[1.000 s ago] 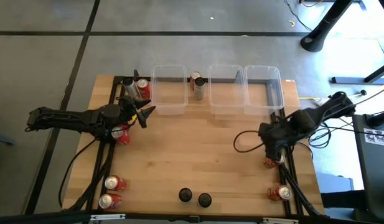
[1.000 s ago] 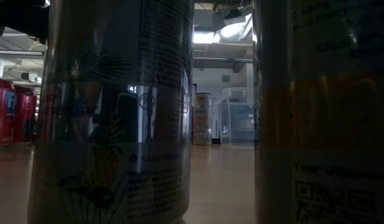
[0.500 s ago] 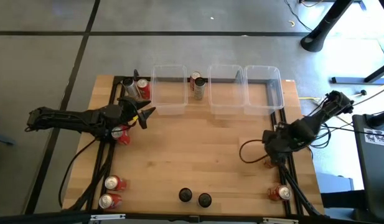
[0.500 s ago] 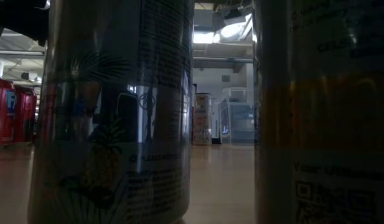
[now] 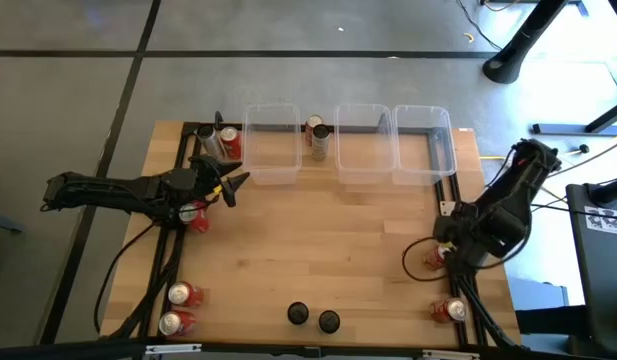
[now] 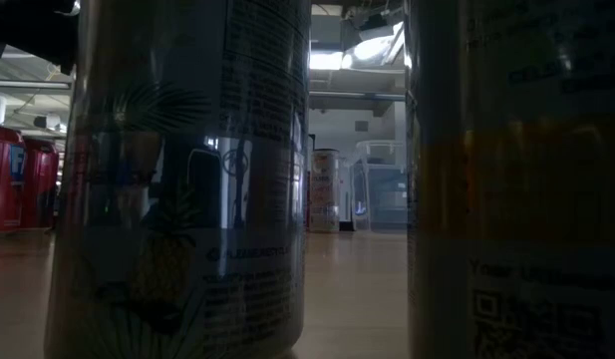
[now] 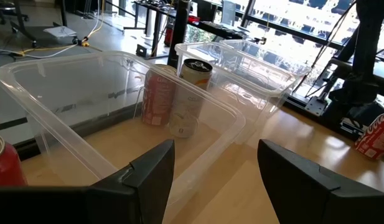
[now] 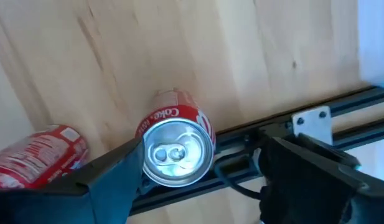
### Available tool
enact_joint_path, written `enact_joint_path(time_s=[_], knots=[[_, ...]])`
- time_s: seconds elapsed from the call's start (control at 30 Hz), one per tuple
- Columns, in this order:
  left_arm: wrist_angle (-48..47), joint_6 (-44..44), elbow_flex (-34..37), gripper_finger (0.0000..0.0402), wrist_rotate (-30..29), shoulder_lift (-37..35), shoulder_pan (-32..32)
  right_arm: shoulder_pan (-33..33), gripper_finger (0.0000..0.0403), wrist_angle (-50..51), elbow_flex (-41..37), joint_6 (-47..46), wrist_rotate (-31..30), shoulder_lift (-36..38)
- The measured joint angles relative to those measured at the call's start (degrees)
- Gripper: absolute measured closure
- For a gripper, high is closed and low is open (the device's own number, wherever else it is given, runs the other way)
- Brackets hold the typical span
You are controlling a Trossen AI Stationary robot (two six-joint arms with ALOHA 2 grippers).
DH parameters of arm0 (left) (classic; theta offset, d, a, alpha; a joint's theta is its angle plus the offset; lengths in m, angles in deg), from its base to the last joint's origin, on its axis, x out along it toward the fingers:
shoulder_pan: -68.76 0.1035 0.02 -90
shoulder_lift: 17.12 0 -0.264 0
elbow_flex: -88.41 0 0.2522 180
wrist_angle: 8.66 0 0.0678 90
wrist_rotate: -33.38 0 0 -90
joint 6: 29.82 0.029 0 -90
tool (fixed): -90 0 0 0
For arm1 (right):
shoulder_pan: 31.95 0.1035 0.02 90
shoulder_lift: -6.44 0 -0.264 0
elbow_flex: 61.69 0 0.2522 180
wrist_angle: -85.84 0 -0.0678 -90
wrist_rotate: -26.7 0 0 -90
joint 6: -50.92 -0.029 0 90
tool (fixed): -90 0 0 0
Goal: Sort soda cans
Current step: Put the middle right red soda can into the center transparent bin
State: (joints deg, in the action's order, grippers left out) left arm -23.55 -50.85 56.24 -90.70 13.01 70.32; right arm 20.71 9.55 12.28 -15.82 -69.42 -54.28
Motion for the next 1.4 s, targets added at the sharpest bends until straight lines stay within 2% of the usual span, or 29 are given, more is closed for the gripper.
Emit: enact_joint_path(time_s=[0.17,0.4,0.67,0.77,0.93,1.4], knots=[[0.0,0.2,0.0,0.0180,0.0,0.0,0.0,2.4,0.0063,0.1,0.0,-0.1,-1.9,-1.3],[0.0,1.5,0.0,0.0180,0.0,0.0,0.0,2.5,0.0063,-0.7,0.0,-2.5,1.5,-4.0],[0.0,1.8,0.0,0.0180,0.0,0.0,0.0,2.5,0.0063,-2.2,0.0,-3.3,1.7,-5.5],[0.0,2.0,0.0,0.0180,0.0,0.0,0.0,2.5,0.0063,-4.2,-2.0,-3.5,2.7,-5.3],[0.0,2.1,0.0,0.0180,0.0,0.0,0.0,2.5,0.0063,-8.3,-7.4,-3.5,8.1,-5.4],[0.0,2.0,0.0,0.0180,0.0,0.0,0.0,2.5,0.0063,-14.6,-12.5,-1.9,6.4,-5.2]])
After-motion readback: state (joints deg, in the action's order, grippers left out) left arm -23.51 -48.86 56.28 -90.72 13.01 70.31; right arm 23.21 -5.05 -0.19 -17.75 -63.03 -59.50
